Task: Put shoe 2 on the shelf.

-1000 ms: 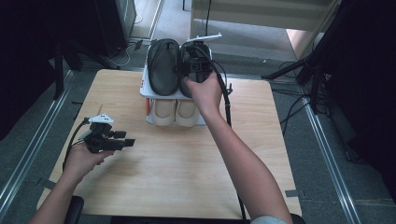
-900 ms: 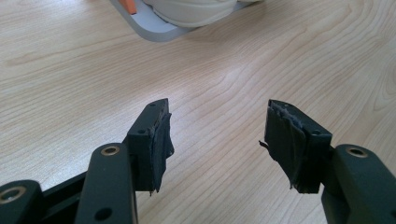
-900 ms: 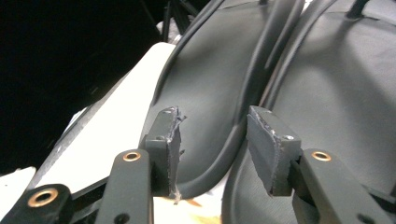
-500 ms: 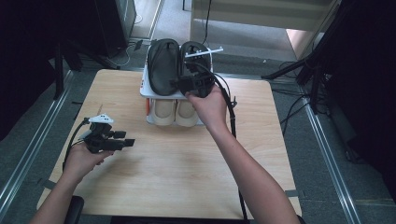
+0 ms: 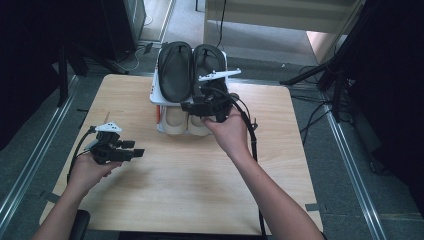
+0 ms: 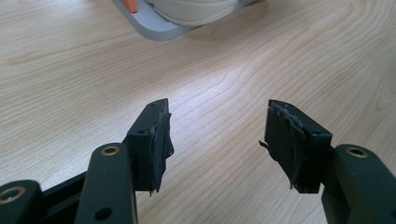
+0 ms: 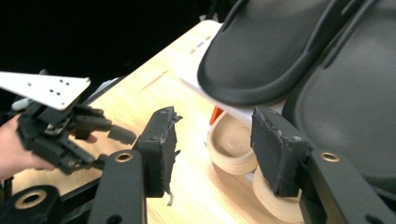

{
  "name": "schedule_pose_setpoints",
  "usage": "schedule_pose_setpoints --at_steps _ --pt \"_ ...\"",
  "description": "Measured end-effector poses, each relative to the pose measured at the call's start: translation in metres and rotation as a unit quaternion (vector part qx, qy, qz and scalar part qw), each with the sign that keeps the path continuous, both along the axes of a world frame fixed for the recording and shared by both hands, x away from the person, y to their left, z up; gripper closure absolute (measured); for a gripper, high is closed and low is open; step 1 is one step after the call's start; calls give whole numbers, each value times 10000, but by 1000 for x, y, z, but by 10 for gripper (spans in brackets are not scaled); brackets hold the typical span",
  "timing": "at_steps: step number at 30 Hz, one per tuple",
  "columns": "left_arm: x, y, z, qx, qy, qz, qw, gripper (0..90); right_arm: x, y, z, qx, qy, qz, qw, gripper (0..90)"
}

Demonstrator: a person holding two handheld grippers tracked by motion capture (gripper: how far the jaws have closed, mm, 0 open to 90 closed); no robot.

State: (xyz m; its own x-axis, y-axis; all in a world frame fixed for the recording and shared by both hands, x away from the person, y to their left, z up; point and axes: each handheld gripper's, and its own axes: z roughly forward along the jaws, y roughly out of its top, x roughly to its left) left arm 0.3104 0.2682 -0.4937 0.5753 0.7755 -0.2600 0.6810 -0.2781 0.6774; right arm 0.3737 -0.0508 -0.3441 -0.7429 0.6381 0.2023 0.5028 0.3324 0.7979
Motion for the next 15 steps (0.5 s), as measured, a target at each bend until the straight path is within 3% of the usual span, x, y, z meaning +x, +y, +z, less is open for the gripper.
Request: schedule_pose_setpoints --at_steps 7,15 --pt "0 0 0 17 1 -6 10000 414 -13 -8 -17 -142 -186 260 9994 509" --pt "0 0 0 11 18 12 10000 414 -25 -22 -39 -57 -146 413 9990 510"
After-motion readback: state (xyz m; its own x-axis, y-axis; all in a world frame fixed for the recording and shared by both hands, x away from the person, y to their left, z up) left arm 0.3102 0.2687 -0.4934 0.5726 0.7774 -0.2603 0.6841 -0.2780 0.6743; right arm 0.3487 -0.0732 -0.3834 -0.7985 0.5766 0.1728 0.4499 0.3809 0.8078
